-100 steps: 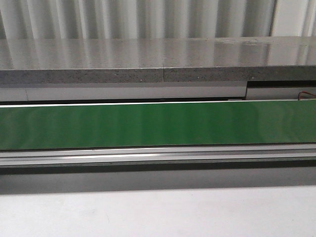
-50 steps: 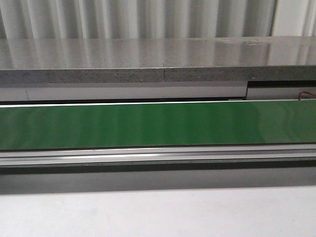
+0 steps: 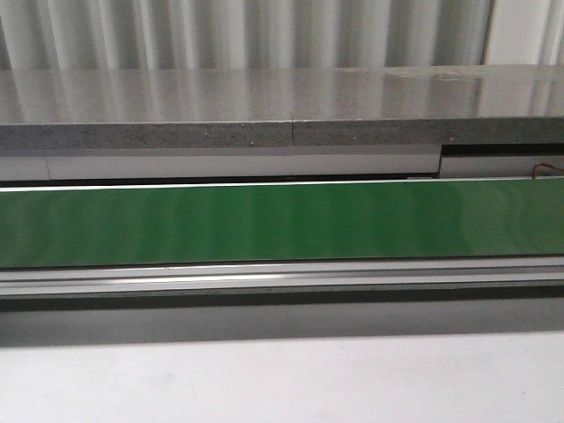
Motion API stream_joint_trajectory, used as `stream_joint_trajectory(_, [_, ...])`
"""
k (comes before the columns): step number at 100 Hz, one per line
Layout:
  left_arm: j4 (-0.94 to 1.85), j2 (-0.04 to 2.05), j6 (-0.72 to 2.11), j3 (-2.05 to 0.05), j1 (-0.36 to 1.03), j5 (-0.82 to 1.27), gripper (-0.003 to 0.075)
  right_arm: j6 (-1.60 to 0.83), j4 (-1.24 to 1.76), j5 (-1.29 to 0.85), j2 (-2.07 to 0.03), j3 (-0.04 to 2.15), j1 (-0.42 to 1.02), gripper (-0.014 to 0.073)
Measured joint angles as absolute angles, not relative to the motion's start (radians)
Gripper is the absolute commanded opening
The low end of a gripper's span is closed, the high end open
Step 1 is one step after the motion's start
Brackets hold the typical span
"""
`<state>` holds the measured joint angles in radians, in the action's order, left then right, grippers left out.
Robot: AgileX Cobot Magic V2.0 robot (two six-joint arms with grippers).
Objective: Move button from right to left
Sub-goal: 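Move the right gripper over the yellow-capped button in the green bin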
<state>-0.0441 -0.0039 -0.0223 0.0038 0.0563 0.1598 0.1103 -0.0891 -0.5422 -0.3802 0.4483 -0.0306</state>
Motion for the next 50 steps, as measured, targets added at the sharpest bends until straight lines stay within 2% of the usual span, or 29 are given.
stream_joint_trajectory(40, [-0.044, -0.004, -0.022, 0.004, 0.056, 0.16, -0.002, 0.109, -0.087, -0.756, -0.857, 0.718, -0.031, -0.0059])
stream_joint_trajectory(50, [-0.044, -0.004, -0.022, 0.004, 0.056, 0.16, -0.002, 0.109, -0.085, -0.804, -0.968, 0.771, -0.031, 0.0029])
